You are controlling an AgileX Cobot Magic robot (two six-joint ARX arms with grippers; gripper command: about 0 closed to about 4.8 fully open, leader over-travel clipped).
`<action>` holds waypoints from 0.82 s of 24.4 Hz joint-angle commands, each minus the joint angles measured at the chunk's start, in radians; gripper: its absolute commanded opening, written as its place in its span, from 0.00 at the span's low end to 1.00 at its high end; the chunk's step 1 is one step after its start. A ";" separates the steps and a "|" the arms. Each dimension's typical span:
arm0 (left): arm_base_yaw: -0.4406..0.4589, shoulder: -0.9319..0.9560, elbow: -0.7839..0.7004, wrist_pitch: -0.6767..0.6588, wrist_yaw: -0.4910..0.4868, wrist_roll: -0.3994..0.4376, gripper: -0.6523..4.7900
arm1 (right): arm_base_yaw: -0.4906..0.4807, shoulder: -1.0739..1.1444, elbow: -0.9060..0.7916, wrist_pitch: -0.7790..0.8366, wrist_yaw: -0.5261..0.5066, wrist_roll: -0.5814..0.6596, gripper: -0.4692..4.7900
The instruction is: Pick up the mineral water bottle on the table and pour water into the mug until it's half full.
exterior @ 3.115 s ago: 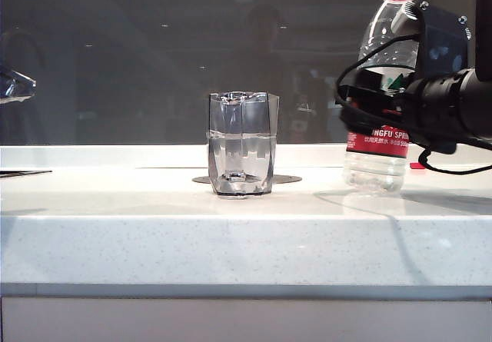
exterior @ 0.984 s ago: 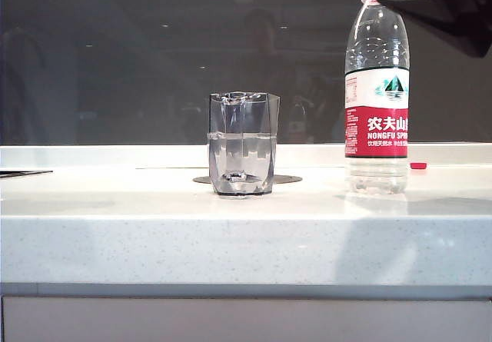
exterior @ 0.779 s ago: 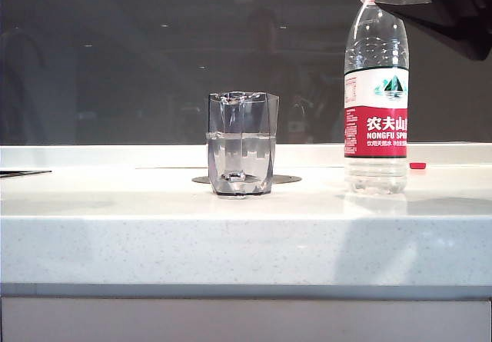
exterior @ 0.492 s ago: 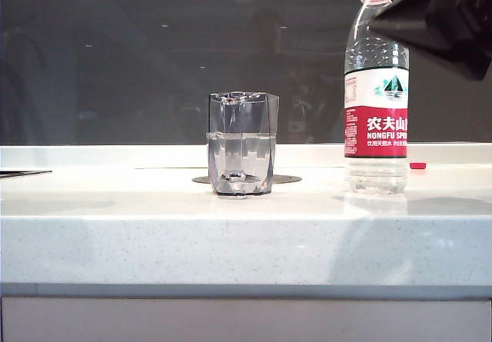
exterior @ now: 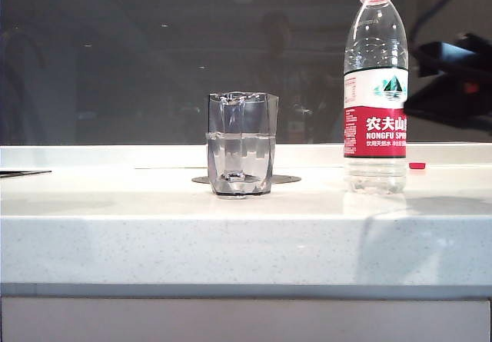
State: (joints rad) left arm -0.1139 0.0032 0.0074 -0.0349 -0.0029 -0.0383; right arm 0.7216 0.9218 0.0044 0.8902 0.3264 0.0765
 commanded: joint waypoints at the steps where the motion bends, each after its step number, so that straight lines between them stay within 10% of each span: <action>1: 0.002 0.001 0.003 0.013 0.008 0.002 0.11 | -0.097 -0.091 -0.004 -0.065 -0.114 0.006 0.09; 11: 0.001 0.001 0.003 0.013 0.029 0.002 0.11 | -0.485 -0.668 -0.003 -0.481 -0.127 0.031 0.09; 20: 0.001 0.001 0.003 0.013 0.026 0.002 0.11 | -0.587 -0.776 -0.003 -0.685 -0.180 0.036 0.09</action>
State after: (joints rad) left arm -0.1146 0.0036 0.0074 -0.0345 0.0196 -0.0383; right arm 0.1368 0.1577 0.0044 0.2150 0.1501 0.1097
